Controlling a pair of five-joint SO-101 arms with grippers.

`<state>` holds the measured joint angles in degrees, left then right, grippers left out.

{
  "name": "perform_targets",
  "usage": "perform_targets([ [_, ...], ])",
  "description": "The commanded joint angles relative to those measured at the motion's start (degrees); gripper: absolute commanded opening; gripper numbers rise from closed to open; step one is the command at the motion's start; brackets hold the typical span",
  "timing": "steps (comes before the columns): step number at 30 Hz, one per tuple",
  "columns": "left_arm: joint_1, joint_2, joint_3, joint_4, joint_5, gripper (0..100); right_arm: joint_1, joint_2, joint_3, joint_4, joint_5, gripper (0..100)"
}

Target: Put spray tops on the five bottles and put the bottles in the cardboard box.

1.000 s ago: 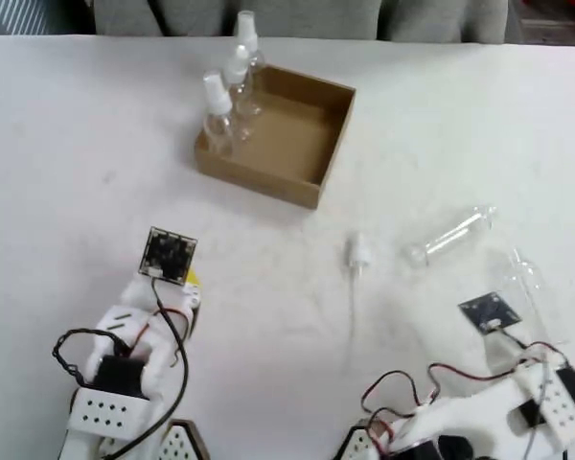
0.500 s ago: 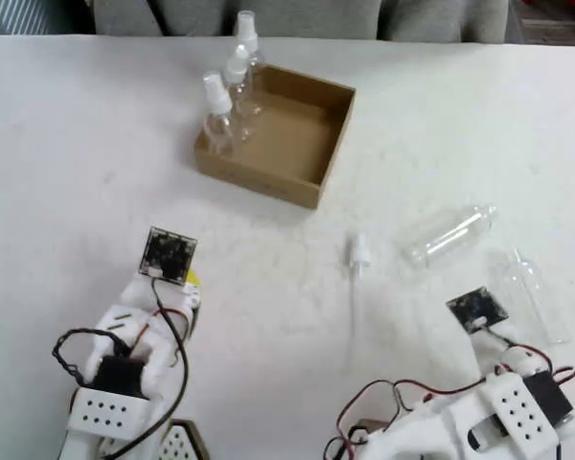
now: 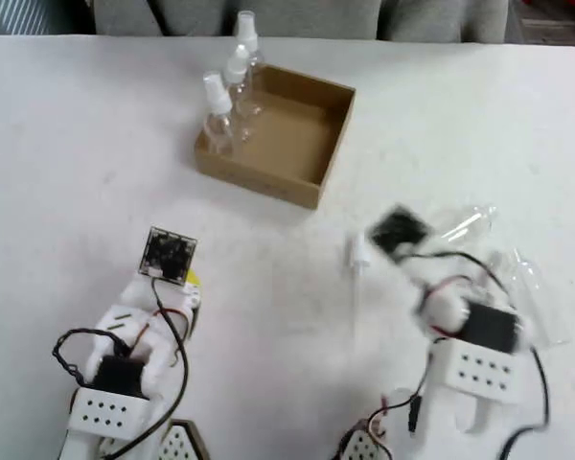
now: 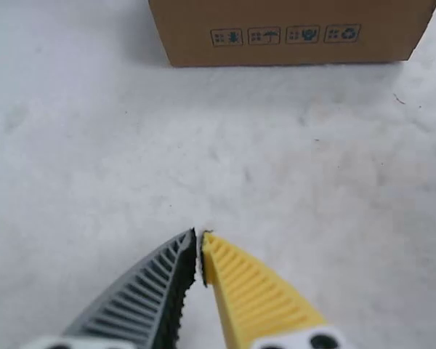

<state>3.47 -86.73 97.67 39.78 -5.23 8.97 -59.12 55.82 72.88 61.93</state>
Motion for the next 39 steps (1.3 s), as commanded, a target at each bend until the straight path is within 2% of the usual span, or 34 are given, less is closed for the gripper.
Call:
perform_targets([
  [1,0.40,-1.27,-0.26,0.44,-0.62,2,-12.18,2.33,-2.73,-7.16,-0.26,1.7],
  [9,0.31,-1.27,-0.26,0.44,-0.62,2,-28.70,17.89,-2.73,-21.85,-0.26,1.7],
  [16,0.31,-1.27,-0.26,0.44,-0.70,2,-34.07,32.57,-3.25,-33.98,-0.18,2.8],
  [18,0.31,-1.27,-0.26,0.44,-0.70,2,-34.51,36.00,-4.57,-33.19,-0.26,9.4],
  [21,0.31,-1.27,-0.26,0.26,-0.70,2,-34.42,39.69,-7.56,-30.20,-0.35,25.2],
  [23,0.31,-1.27,-0.26,0.09,-0.70,2,-34.24,40.75,-9.58,-28.35,-0.35,30.7],
  [28,0.31,-1.27,-0.26,0.00,-6.24,2,-30.81,38.46,-15.21,-21.05,-0.70,26.1],
  [31,0.40,-1.36,-0.26,0.09,-7.03,2,-26.24,35.12,-18.55,-13.76,-0.88,17.4],
  [33,0.31,-1.36,-0.26,0.09,-7.30,2,-21.85,32.66,-19.08,-9.19,-1.23,8.3],
  [35,0.31,-1.36,-0.26,0.09,-7.38,2,-16.48,30.37,-18.64,-6.02,-4.75,0.5],
  [37,0.31,-1.36,-0.26,0.09,-7.47,2,-9.54,28.44,-17.49,-4.18,-9.93,4.5],
  [39,0.31,-1.45,-0.26,0.00,-7.56,2,-1.80,26.86,-16.26,-3.74,-13.54,4.2],
])
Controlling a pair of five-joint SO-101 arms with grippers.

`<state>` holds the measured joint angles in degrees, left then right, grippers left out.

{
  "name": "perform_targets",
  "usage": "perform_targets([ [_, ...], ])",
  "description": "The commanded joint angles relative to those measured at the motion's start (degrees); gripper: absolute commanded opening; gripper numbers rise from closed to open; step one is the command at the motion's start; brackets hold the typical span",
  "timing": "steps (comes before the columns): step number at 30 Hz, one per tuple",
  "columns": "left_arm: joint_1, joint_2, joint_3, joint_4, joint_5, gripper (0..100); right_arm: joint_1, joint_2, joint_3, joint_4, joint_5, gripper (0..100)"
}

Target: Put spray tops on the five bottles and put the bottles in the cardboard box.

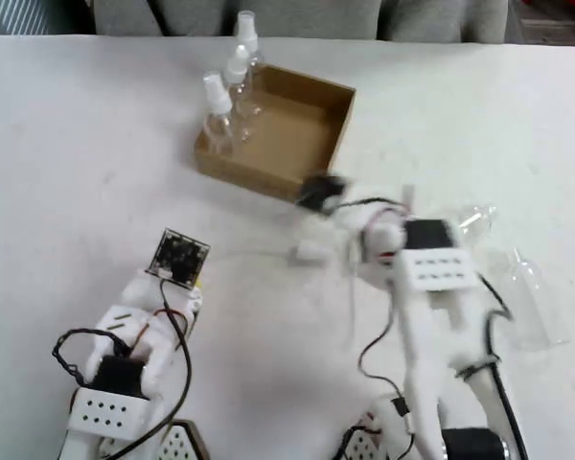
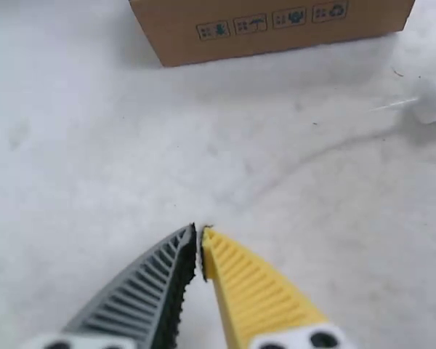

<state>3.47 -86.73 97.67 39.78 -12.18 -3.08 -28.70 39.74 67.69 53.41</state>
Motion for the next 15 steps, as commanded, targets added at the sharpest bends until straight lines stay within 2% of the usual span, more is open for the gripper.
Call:
perform_targets([
  [1,0.48,-1.45,-0.35,0.09,-0.62,2,14.37,-4.18,0.18,1.45,-5.63,2.9],
  [6,1.01,-1.45,-0.53,0.44,-1.49,2,35.21,-4.79,0.62,-0.57,0.53,1.9],
  [9,3.38,-1.19,-1.93,2.20,-7.74,2,45.14,-4.70,0.79,-4.70,4.31,1.9],
  [15,9.98,-1.10,-11.43,13.10,-13.54,2,55.25,-4.70,5.01,-14.99,10.37,1.9],
])
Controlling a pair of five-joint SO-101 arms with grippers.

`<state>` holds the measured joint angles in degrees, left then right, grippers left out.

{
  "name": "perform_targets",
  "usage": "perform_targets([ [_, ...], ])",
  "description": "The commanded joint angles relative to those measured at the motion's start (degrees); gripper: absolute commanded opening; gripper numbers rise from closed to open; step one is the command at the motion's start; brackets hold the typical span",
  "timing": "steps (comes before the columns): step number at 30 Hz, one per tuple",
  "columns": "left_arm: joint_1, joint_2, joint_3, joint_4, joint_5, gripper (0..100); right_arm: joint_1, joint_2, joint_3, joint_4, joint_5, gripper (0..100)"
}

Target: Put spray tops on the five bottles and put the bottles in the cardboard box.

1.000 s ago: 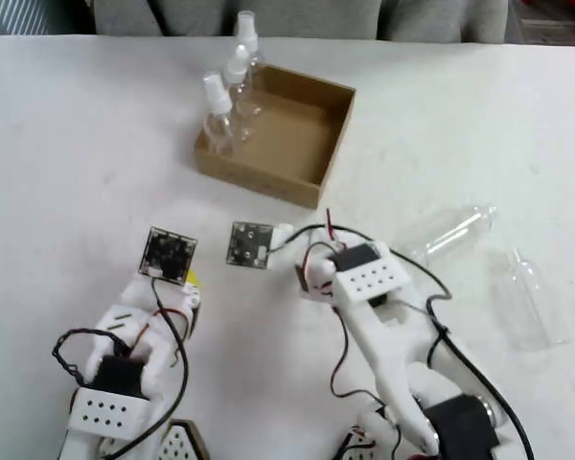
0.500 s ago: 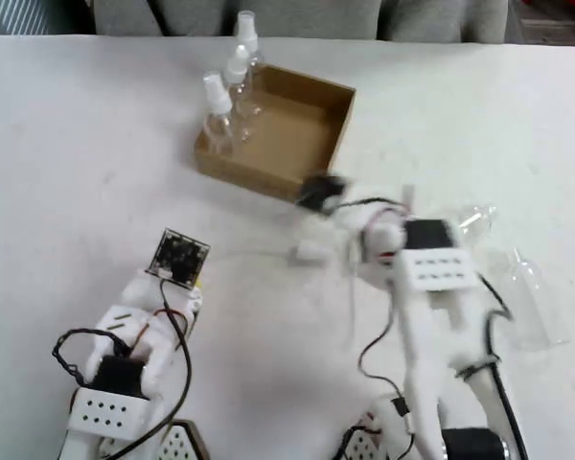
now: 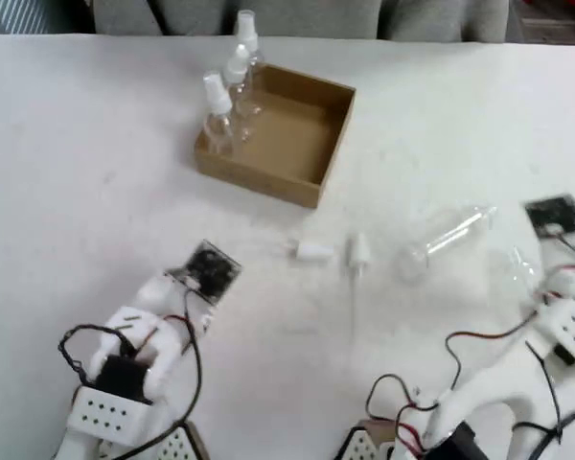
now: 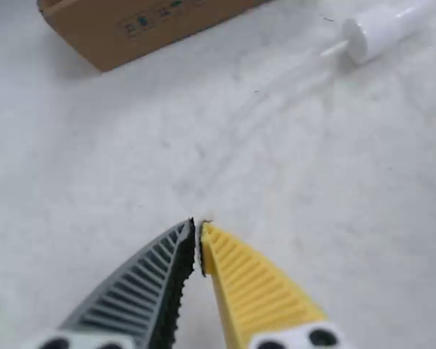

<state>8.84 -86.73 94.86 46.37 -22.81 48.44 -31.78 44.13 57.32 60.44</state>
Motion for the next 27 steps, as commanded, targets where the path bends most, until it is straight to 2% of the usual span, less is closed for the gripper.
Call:
perform_targets([
  [1,5.85,-1.10,-10.46,7.91,-3.16,2,4.97,-1.63,1.58,-6.55,4.13,1.9],
  [6,13.14,-1.10,-17.85,14.15,-3.25,2,9.36,-1.63,6.42,-15.69,5.19,2.0],
  [10,19.12,0.66,-21.36,15.56,-3.25,2,11.38,-1.63,9.49,-21.58,4.84,2.0],
  [13,20.97,8.48,-25.58,15.38,-3.25,2,12.62,-1.63,10.90,-24.22,4.75,2.0],
  [19,21.23,32.84,-41.49,15.30,-3.43,2,14.73,-1.63,12.22,-26.86,5.10,2.0],
  [21,21.23,40.04,-46.86,15.30,-6.86,2,14.99,-1.63,12.84,-26.86,5.10,2.0],
  [25,22.02,52.70,-55.03,14.95,-20.04,2,14.81,-1.63,14.86,-26.95,5.19,2.0],
  [27,22.90,58.51,-57.49,14.77,-24.44,2,14.64,-1.63,15.56,-26.95,5.19,2.0],
])
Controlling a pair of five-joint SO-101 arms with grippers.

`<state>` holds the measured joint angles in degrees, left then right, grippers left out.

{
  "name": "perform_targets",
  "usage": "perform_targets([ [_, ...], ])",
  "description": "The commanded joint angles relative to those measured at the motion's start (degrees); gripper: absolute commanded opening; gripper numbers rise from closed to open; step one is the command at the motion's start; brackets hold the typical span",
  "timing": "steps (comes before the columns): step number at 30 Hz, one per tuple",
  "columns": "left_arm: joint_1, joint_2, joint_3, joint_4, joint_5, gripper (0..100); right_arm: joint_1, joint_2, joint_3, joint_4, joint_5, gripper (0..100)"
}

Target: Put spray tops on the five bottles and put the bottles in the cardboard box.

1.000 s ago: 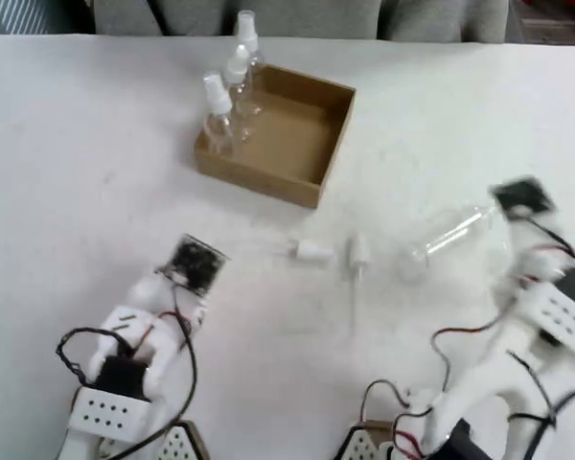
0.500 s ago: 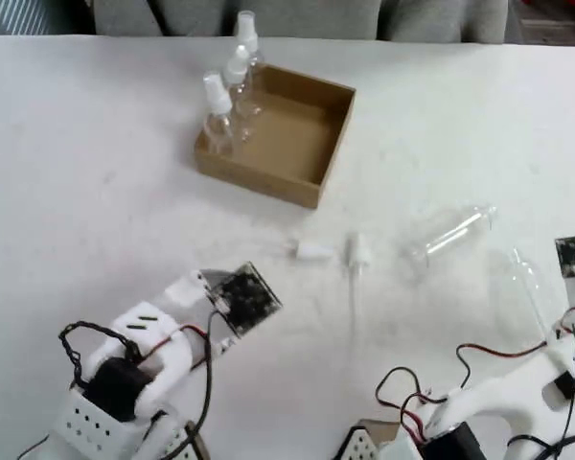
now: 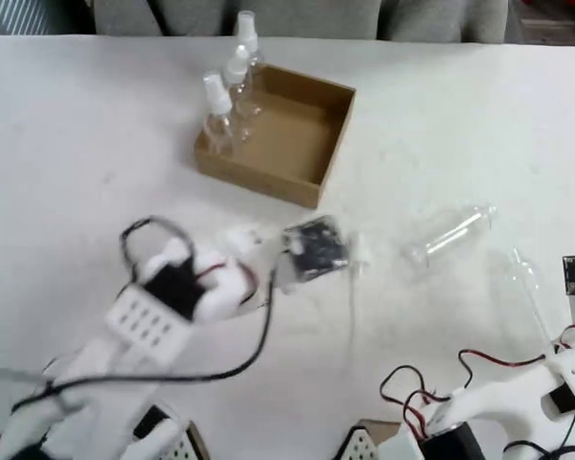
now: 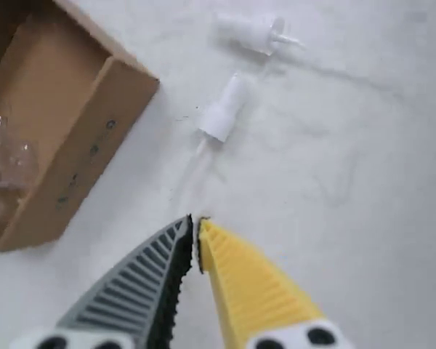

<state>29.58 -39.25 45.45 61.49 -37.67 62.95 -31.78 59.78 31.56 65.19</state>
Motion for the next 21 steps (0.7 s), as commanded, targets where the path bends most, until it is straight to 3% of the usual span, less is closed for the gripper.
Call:
perform_targets([
  [1,2.86,13.76,-9.05,-0.79,-10.81,2,0.13,-1.63,0.09,-1.19,0.44,2.0],
  [5,4.35,25.10,-14.86,-3.96,-12.66,4,-0.04,-1.71,0.53,-1.19,0.00,2.0],
  [12,4.00,44.35,-30.77,-3.78,-12.66,25,-0.22,-1.71,4.66,-7.25,0.00,2.0],
  [21,1.80,60.79,-48.26,1.32,-12.84,25,-0.22,-2.15,10.37,-17.01,0.00,2.0],
])
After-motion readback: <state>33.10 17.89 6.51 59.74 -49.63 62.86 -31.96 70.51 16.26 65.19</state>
